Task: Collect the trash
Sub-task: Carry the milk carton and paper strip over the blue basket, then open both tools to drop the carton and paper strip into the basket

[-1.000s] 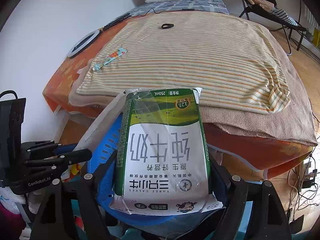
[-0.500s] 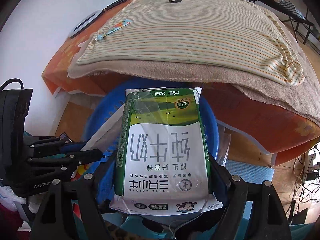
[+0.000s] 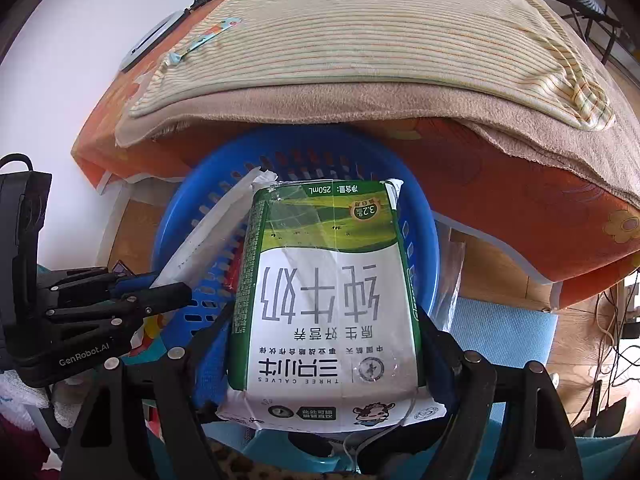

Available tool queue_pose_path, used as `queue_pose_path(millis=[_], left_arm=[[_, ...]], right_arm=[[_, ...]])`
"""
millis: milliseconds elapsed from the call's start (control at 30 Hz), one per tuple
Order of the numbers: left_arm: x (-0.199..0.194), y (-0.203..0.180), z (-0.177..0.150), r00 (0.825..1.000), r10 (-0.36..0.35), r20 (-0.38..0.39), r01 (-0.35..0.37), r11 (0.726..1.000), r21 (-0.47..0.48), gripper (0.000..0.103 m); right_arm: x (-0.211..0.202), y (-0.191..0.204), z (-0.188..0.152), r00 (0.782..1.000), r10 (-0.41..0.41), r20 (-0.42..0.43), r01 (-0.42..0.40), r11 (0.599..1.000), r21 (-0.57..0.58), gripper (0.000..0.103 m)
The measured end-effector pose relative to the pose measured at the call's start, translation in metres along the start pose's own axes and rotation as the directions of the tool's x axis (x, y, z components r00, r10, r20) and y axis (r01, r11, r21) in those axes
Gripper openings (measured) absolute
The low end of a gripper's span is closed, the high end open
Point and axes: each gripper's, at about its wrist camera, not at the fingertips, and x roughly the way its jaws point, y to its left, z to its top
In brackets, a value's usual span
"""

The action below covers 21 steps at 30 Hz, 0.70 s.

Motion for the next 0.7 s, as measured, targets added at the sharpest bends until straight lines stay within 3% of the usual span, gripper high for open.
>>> queue_pose_path(millis=[700], left_arm=[[-0.003, -0.007, 0.014, 0.998, 0.024, 0.051, -0.023, 1.0, -0.003, 0.02]], right_arm=[[0.007, -0.004, 0.005, 1.0, -0.01, -0.018, 0.01, 1.0, 0.021, 0.084]])
